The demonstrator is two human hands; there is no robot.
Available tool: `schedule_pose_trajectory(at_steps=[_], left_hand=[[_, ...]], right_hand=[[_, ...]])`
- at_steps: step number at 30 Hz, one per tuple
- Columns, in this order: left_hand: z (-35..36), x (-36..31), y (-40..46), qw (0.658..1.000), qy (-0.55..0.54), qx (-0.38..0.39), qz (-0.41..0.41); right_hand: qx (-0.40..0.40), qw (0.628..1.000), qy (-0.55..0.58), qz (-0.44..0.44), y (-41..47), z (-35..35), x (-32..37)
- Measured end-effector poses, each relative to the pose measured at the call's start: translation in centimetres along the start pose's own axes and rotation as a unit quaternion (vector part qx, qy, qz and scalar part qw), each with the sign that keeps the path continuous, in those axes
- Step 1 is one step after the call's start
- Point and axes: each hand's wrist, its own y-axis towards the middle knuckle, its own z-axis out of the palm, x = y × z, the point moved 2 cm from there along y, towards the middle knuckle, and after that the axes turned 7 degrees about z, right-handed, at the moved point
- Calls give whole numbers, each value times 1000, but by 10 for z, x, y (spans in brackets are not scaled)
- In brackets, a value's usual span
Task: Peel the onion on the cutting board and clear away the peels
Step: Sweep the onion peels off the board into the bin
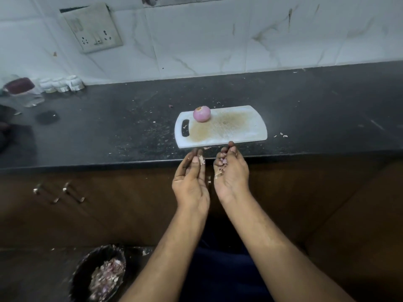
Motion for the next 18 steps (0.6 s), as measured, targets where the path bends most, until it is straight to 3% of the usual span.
schedule_pose_trajectory(at_steps=[8, 13, 18], left_hand=[[-39, -60, -27, 991, -88, -74, -73], [-93, -106, -22, 982, -114, -148, 12], [-146, -147, 6, 973, -95, -195, 73]], right_hand=[[-6, 992, 9, 127, -49, 3, -84], [-3, 975, -72, 208, -59, 3, -161], [12, 934, -128, 332, -65, 1, -234]])
